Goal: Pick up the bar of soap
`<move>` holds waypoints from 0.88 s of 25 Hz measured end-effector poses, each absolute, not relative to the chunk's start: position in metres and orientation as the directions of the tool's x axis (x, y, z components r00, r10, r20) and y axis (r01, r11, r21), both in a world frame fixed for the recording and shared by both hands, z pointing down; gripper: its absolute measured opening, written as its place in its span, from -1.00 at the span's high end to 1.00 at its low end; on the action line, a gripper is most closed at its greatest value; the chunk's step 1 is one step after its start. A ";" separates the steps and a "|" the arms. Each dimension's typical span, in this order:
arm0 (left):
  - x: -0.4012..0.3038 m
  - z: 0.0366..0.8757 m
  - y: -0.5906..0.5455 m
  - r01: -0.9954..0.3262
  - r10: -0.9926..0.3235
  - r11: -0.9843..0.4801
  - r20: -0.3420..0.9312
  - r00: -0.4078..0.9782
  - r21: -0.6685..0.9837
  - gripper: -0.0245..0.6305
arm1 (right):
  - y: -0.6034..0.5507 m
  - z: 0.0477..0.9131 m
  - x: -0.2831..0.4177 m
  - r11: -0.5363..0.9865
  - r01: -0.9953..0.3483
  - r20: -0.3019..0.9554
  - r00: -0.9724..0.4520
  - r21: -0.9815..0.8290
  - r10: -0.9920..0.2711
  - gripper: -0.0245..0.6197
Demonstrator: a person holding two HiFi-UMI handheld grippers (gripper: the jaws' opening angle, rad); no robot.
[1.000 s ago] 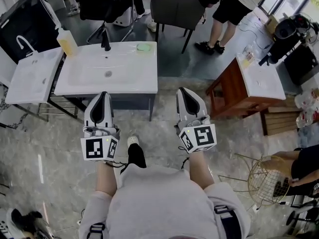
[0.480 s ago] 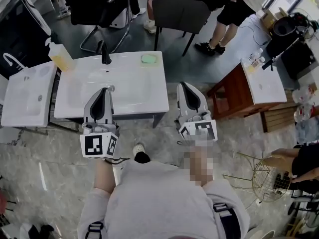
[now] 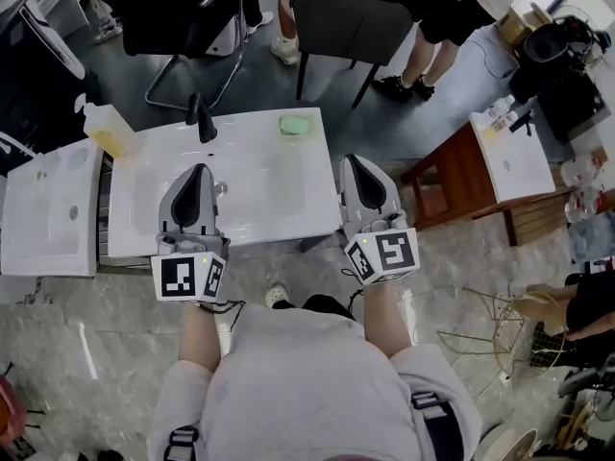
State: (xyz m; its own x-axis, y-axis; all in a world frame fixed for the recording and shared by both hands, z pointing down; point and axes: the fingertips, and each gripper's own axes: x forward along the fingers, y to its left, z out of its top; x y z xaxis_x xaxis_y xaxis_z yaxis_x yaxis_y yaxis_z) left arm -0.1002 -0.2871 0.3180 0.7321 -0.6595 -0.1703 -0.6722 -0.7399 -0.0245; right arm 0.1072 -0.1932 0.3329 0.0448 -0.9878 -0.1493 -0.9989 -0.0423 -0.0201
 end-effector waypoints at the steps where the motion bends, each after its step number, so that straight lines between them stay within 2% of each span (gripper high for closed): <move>1: -0.099 0.320 -0.293 -0.668 -0.657 -0.744 -0.167 0.735 -0.019 0.90 | -0.198 0.334 0.106 -0.042 -0.999 -0.145 0.044 -0.018 -0.988 0.89; 13: -0.072 0.344 -0.332 -0.661 -0.659 -0.750 -0.117 0.743 0.026 0.90 | -0.247 0.371 0.124 0.015 -1.000 -0.013 -0.014 -0.027 -1.000 0.89; 22: -0.037 0.343 -0.352 -0.732 -0.732 -0.680 -0.104 0.673 0.042 0.90 | -0.308 0.424 0.158 0.210 -0.977 0.202 -0.210 -0.019 -0.957 0.89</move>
State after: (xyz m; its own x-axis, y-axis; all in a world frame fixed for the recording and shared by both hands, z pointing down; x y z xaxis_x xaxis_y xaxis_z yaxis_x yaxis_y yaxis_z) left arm -0.0375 -0.3525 0.3433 0.6733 -0.7320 -0.1044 -0.7324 -0.6796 0.0419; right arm 0.1584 -0.3077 0.4238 -0.2099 -0.9567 0.2016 -0.9774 0.2104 -0.0191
